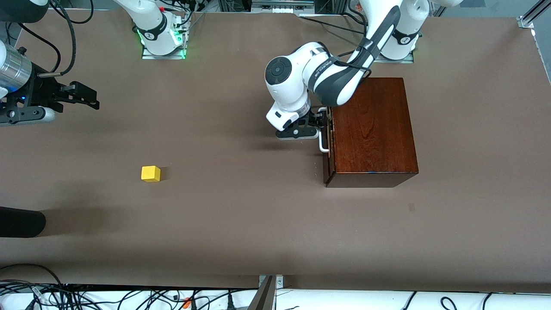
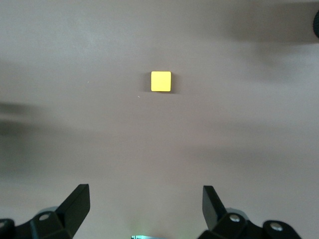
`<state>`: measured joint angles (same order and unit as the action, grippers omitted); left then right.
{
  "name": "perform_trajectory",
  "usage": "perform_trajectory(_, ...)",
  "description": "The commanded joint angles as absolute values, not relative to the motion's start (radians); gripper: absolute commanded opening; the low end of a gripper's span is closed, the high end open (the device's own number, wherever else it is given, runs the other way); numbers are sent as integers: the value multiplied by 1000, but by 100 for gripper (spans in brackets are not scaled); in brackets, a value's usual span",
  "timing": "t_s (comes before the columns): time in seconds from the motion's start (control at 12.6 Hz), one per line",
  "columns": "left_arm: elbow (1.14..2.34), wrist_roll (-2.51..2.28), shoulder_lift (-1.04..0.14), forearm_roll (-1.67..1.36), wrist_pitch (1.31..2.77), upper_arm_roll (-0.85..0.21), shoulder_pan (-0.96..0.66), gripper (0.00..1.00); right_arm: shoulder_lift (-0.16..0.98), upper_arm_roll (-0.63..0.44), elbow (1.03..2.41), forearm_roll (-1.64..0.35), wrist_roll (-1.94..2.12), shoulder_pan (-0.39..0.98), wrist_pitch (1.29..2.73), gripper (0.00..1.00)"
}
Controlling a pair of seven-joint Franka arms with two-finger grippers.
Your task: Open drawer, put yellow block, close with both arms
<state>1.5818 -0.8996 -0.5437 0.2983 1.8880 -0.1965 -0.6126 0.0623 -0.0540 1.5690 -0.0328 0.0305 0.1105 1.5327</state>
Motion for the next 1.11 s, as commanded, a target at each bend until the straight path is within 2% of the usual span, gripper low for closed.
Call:
perform_trajectory(0.0,1604,-922,-543,327,1879,-198,-606,100,72,-52,1546,-54,28,103,1520,100)
perform_trajectory(0.71,1648,-939,-557,327,1890,-193,-609,100,72,-51,1545,-54,28,103,1526,100)
perform_trajectory(1.03,1646,-969,-575,325,1957,-195,-614,100,72,-52,1545,-52,29,103,1525,100)
